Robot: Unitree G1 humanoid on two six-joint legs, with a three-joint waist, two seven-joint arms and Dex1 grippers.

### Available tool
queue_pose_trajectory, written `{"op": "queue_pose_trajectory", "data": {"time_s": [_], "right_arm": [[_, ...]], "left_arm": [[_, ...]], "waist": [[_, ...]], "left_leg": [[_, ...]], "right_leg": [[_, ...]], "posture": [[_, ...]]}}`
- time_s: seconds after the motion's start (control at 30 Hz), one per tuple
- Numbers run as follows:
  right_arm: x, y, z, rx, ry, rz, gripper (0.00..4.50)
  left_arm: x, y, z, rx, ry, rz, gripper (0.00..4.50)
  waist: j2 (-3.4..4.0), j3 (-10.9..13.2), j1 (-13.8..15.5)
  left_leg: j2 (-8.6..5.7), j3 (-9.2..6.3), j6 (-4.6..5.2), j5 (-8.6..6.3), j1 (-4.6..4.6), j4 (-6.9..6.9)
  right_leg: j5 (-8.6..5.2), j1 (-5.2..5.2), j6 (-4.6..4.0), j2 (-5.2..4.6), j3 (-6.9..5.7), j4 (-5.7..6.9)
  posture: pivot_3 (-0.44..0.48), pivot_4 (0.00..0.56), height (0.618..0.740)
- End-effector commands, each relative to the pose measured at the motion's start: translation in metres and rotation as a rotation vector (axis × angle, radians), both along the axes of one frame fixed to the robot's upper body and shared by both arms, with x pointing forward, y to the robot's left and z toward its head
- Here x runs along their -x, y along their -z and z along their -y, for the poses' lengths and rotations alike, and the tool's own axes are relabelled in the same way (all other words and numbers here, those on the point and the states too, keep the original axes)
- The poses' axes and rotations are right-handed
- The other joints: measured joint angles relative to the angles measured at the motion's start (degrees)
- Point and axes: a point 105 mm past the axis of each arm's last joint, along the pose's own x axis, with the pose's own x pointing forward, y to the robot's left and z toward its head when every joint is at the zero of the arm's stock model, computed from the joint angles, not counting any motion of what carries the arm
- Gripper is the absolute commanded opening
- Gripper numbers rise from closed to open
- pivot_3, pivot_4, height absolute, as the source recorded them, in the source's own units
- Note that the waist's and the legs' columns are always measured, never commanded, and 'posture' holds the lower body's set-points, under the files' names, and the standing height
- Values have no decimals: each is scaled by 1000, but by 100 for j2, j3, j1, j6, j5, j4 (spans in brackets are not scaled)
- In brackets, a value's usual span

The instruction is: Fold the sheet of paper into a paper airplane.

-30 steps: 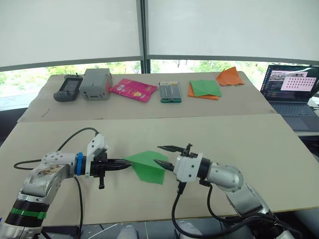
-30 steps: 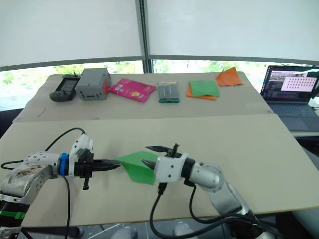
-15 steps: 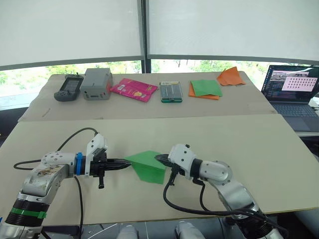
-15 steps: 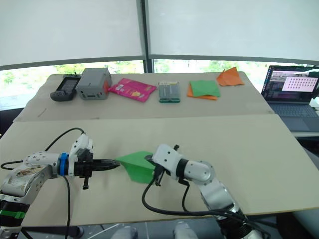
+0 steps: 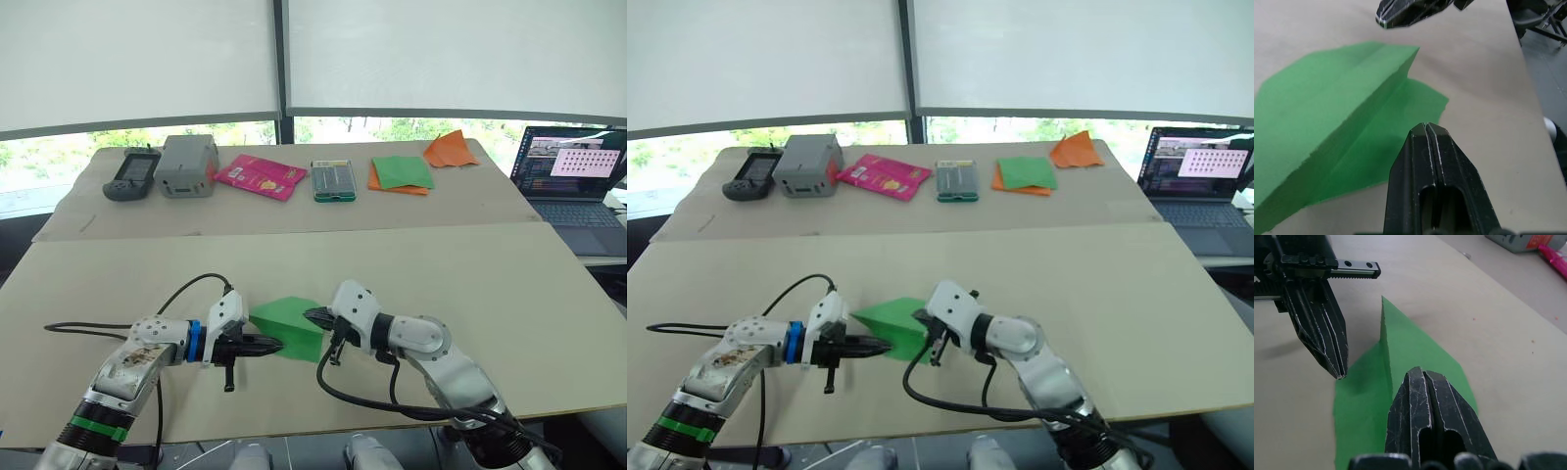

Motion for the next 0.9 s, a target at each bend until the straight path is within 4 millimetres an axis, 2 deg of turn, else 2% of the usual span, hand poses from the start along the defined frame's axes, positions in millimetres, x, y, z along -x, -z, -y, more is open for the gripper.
{"op": "queue_pose_trajectory", "data": {"time_s": [0.03,0.33,0.57,0.8,0.9], "right_arm": [[0,-1,-4,20,-5,-15,29],[9,19,-14,52,-22,-108,29],[9,16,-15,39,-26,-125,29],[16,45,-11,138,-5,-210,29],[12,58,-9,160,36,-236,29]], "left_arm": [[0,-4,0,1,13,39,0],[5,2,-5,-57,43,52,0],[7,11,-8,-116,44,59,0],[4,2,-7,-95,31,74,0],[4,-6,-9,-80,25,70,0]], "waist": [[1,-1,0],[7,-4,2],[8,-5,10],[9,-5,0],[8,-11,-5]], "left_leg": [[0,0,0,0,0,0],[1,0,0,0,-1,4],[1,0,0,0,-2,4],[1,0,0,0,-2,6],[2,0,0,0,0,6]], "right_leg": [[0,0,1,0,0,-1],[0,1,1,0,0,-2],[0,0,1,0,0,-3],[0,-1,1,0,0,-2],[0,0,1,0,0,-2]], "posture": [[0,150,740],[0,150,740],[0,150,740],[0,150,740],[0,150,740]]}}
